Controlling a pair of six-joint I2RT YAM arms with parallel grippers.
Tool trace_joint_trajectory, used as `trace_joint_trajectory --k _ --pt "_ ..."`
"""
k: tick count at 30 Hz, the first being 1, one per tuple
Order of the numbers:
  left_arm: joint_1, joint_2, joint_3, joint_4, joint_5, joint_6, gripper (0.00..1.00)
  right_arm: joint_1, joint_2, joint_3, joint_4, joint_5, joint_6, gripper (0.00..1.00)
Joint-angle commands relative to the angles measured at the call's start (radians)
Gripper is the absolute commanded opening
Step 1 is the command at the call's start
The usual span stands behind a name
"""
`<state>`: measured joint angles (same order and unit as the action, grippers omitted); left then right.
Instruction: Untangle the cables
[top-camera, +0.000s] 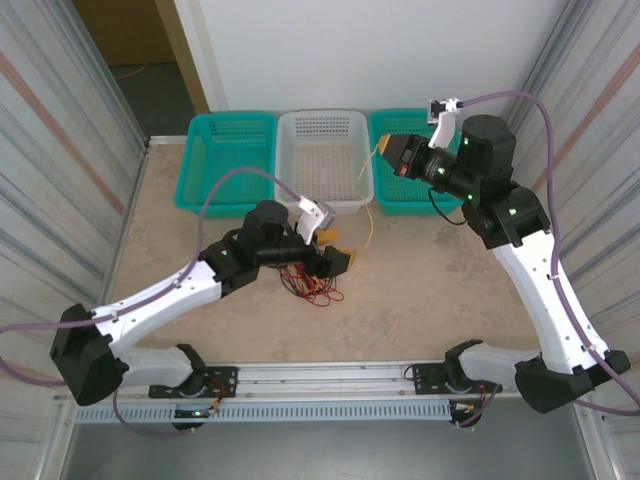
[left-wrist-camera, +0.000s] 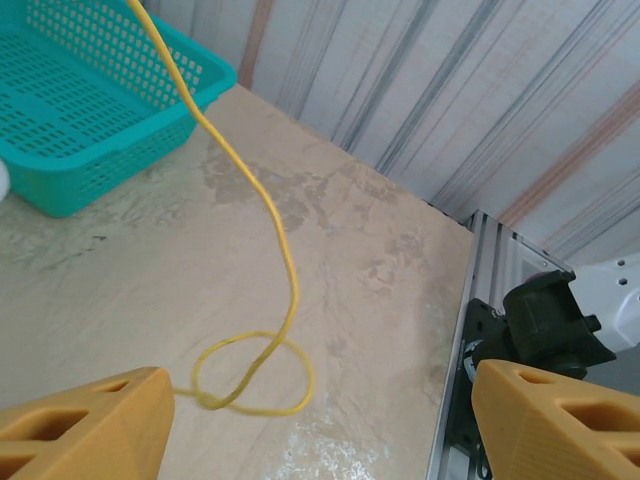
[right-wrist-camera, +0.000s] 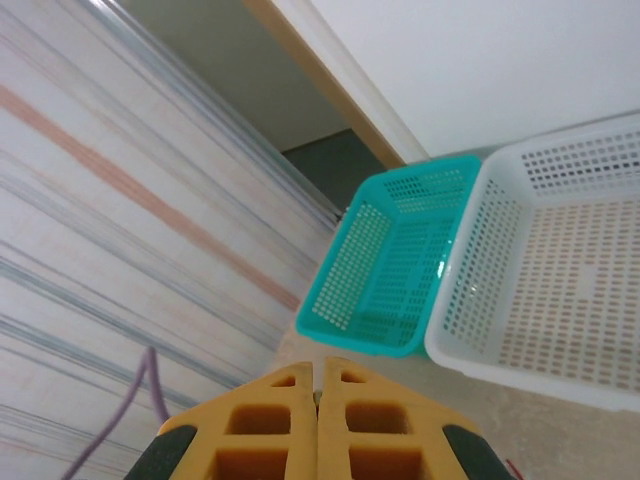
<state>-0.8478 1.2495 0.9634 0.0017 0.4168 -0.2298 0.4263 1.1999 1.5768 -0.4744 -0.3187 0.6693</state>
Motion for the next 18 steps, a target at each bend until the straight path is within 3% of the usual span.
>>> trace_joint_trajectory --k 1,9,15,18 --pt "-0.01 0.018 0.045 0.049 0.005 0.028 0.76 0.009 0.0 0.015 0.099 -0.038 0.054 0.0" --pt "-0.011 0.067 0.051 0.051 0.021 0.03 0.66 0.009 -0.014 -0.042 0.172 -0.072 0.11 0.0" --pt "-0.011 0.1 0.062 0.049 0.019 0.023 0.42 0.011 -0.014 -0.051 0.191 -0.085 0.13 0.0" --pt "-0.011 0.106 0.062 0.051 0.017 0.02 0.38 0.011 -0.016 -0.051 0.194 -0.087 0.133 0.0"
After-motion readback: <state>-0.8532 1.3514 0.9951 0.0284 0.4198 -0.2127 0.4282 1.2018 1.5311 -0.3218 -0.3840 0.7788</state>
